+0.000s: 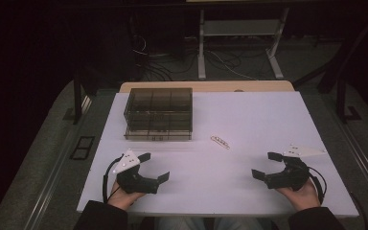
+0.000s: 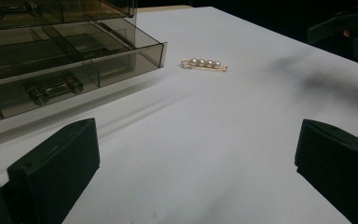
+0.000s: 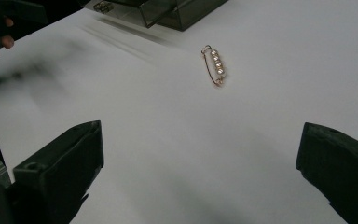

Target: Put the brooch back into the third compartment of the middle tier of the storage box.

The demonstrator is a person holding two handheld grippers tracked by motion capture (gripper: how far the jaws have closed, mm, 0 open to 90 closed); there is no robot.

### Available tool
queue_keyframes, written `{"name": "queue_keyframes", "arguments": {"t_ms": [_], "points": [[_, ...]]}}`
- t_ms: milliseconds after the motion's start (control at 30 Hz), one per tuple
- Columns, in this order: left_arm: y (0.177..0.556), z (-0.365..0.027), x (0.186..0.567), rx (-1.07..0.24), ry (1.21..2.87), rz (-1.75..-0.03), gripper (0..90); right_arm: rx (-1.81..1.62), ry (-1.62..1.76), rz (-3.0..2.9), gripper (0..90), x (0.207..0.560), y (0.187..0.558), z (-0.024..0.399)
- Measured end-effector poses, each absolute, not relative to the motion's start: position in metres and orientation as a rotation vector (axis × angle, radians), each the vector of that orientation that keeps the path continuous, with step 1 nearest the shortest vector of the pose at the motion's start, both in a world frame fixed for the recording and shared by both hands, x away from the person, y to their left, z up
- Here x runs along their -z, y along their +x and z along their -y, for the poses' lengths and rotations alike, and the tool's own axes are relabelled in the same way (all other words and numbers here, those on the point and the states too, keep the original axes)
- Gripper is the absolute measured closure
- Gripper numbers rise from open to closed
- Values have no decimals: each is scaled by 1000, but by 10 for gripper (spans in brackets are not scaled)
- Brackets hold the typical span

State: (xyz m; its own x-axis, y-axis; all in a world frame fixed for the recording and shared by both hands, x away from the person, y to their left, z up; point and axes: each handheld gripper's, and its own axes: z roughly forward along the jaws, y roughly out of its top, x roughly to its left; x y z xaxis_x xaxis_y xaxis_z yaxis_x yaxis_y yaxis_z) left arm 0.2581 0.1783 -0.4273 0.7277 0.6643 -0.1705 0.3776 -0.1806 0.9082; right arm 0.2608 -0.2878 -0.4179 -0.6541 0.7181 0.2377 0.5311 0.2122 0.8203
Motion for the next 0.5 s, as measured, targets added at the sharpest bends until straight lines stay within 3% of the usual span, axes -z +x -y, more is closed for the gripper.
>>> {"name": "queue_keyframes", "arguments": {"t_ms": [500], "points": [[258,-179,427,-315,1799,-817,0,-1422,1195,-2295,4,418,260,288]]}}
